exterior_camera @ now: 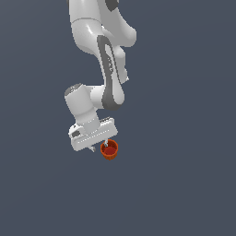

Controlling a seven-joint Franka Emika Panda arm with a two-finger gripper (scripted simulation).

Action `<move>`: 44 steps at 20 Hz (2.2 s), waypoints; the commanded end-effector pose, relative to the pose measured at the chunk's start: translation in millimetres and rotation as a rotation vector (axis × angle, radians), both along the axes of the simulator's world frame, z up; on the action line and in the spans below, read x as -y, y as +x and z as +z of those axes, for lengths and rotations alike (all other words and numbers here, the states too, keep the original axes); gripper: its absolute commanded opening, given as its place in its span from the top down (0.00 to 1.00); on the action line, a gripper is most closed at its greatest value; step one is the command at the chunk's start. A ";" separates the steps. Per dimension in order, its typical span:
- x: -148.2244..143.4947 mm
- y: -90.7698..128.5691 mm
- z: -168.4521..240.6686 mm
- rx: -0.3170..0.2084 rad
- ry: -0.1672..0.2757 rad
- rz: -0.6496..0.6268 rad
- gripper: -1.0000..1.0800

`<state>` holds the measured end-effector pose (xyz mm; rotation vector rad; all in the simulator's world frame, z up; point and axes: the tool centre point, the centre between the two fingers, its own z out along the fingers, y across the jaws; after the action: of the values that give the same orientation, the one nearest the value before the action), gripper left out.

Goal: Pick up the object and move it to a goal position.

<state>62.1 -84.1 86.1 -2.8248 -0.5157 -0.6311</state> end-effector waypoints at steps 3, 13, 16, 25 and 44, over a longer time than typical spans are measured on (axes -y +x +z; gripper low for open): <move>-4.2 4.6 -13.1 0.000 0.000 0.001 0.38; -6.2 6.9 -19.6 0.001 -0.001 0.001 1.00; -6.2 6.9 -19.6 0.001 -0.001 0.001 1.00; -7.4 9.8 -7.1 0.002 -0.001 0.002 1.00; -19.5 47.5 167.2 0.000 -0.003 0.000 1.00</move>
<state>105.7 -65.6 234.5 -2.8266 -0.5172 -0.6299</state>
